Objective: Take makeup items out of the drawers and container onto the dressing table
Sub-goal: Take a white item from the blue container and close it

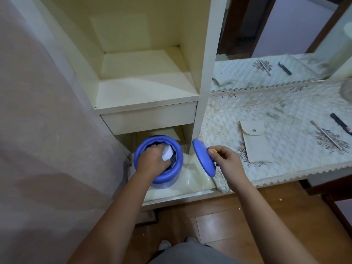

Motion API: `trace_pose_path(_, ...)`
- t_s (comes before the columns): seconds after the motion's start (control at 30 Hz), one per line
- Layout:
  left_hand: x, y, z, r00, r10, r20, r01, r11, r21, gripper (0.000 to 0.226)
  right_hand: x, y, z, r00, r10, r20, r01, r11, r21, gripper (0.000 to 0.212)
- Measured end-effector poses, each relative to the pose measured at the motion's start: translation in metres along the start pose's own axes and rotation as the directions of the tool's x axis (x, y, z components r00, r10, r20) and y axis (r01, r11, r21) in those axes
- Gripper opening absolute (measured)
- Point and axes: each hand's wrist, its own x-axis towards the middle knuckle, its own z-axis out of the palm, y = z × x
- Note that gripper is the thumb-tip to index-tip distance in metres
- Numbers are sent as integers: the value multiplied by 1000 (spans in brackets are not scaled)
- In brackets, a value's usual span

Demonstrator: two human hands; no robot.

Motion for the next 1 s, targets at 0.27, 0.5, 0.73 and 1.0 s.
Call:
trace_pose_path(0.27,-28,-15,-33,983,-62,-174,1,945,-328,32,-8,1,2,999,-8,-36,7,1000,-13,18)
trace_pose_path(0.5,-74,16,-43,962,0,-272,-205,658,-724,38,-26,17,-20,988,71,-138,-66,997,44,21)
trace_pose_path(0.73,-59,78,46,987,157,13,-75,542,-837,38,-31,40,-84,921,222,-321,-144,958,249,17)
trace_pose_path(1.0,25,144,115,997,-31,-64,-21,731,-682,25,31,48,-173,895,349,-277,-245,904,349,19)
